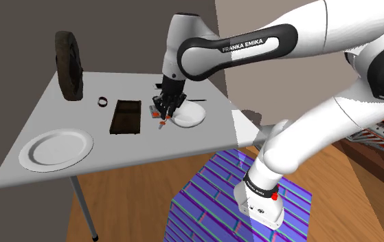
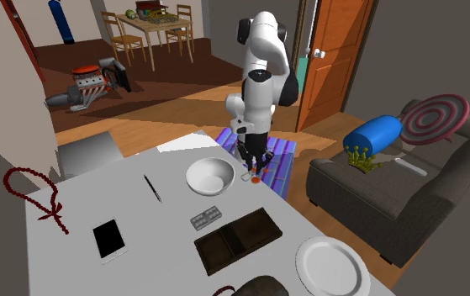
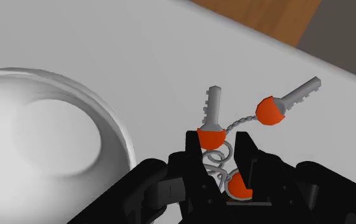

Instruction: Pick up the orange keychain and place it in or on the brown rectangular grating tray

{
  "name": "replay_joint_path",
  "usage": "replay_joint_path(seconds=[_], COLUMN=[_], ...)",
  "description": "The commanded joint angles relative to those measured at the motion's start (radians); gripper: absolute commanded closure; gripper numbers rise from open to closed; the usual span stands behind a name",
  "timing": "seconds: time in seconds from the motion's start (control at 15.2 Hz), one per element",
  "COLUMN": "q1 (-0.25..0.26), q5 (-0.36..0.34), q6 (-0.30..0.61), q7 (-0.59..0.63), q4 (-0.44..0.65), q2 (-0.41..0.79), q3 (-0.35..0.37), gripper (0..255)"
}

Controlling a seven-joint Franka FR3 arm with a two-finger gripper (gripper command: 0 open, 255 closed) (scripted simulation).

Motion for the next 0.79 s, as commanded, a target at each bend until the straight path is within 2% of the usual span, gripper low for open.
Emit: replay_joint_path(seconds=[0.0, 0.4, 0.73], q1=[-0.02, -0.058, -0.068], q5=[-0.023, -0.097, -0.161], q6=[0.006, -0.003, -0.047], q7=[0.0, 0.015, 0.031], q4=[0.078, 0.319, 0.553], q2=[0.085, 0.324, 0.522], q3=[0.001, 0.005, 0.003], gripper=[255, 255, 255])
